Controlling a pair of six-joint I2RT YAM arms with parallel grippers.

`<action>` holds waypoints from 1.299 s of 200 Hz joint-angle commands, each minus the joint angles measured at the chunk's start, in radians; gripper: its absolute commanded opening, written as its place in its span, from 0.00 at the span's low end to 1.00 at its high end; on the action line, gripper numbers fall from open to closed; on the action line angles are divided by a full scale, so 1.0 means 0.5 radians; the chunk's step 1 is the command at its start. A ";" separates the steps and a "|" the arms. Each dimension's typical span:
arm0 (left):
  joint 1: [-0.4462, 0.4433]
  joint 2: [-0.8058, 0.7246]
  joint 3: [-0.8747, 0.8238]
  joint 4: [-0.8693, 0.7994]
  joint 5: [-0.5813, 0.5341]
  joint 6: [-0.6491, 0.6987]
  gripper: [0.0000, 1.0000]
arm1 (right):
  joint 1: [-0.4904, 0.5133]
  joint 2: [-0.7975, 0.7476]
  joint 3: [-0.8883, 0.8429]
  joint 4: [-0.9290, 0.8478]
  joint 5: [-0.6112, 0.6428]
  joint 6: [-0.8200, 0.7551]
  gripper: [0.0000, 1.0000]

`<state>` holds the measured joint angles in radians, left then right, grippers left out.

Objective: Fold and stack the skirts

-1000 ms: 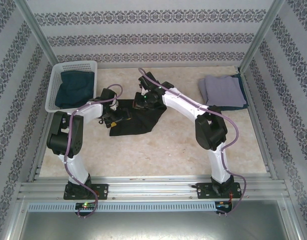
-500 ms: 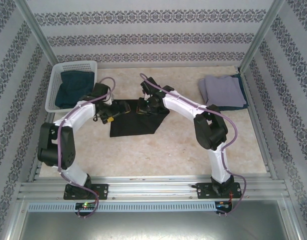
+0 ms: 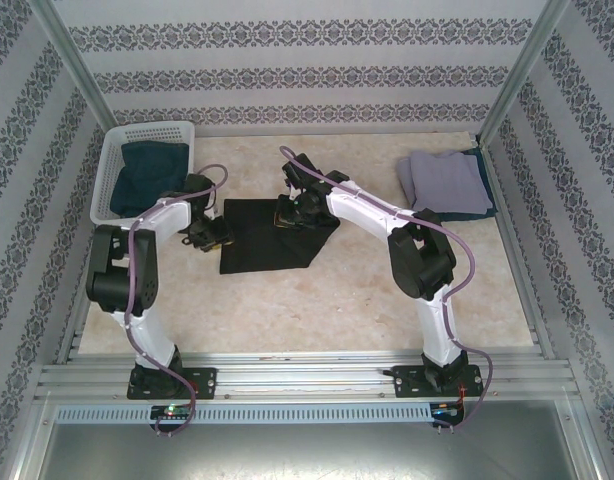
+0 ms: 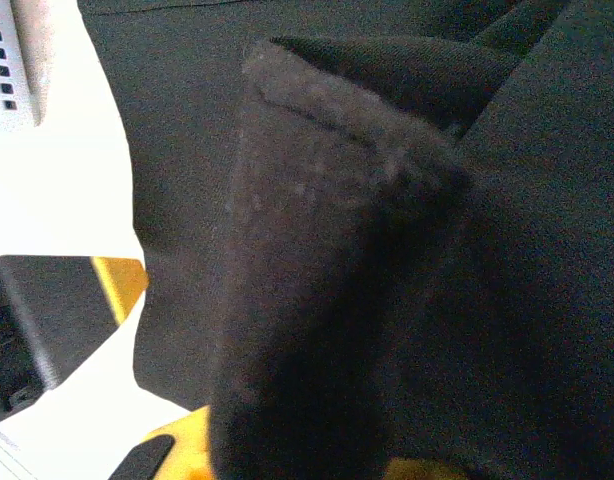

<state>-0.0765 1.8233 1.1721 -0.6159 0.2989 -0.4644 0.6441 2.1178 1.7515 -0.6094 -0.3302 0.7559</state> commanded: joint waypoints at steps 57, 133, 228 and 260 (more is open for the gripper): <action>0.003 0.108 -0.073 0.128 0.118 0.037 0.03 | 0.090 -0.002 0.140 -0.029 -0.110 0.062 0.00; 0.003 0.124 -0.092 0.186 0.206 0.048 0.02 | 0.254 0.412 0.694 -0.126 -0.071 0.182 0.21; 0.030 -0.120 0.028 -0.137 -0.129 0.151 0.07 | 0.133 0.081 0.356 -0.136 0.052 0.022 0.00; 0.027 -0.175 0.048 -0.230 -0.179 0.189 0.17 | 0.007 -0.272 -0.213 0.093 -0.074 -0.058 0.00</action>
<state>-0.0696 1.7760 1.1614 -0.6388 0.2653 -0.4122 0.6937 2.1281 1.7973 -0.6373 -0.3347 0.7773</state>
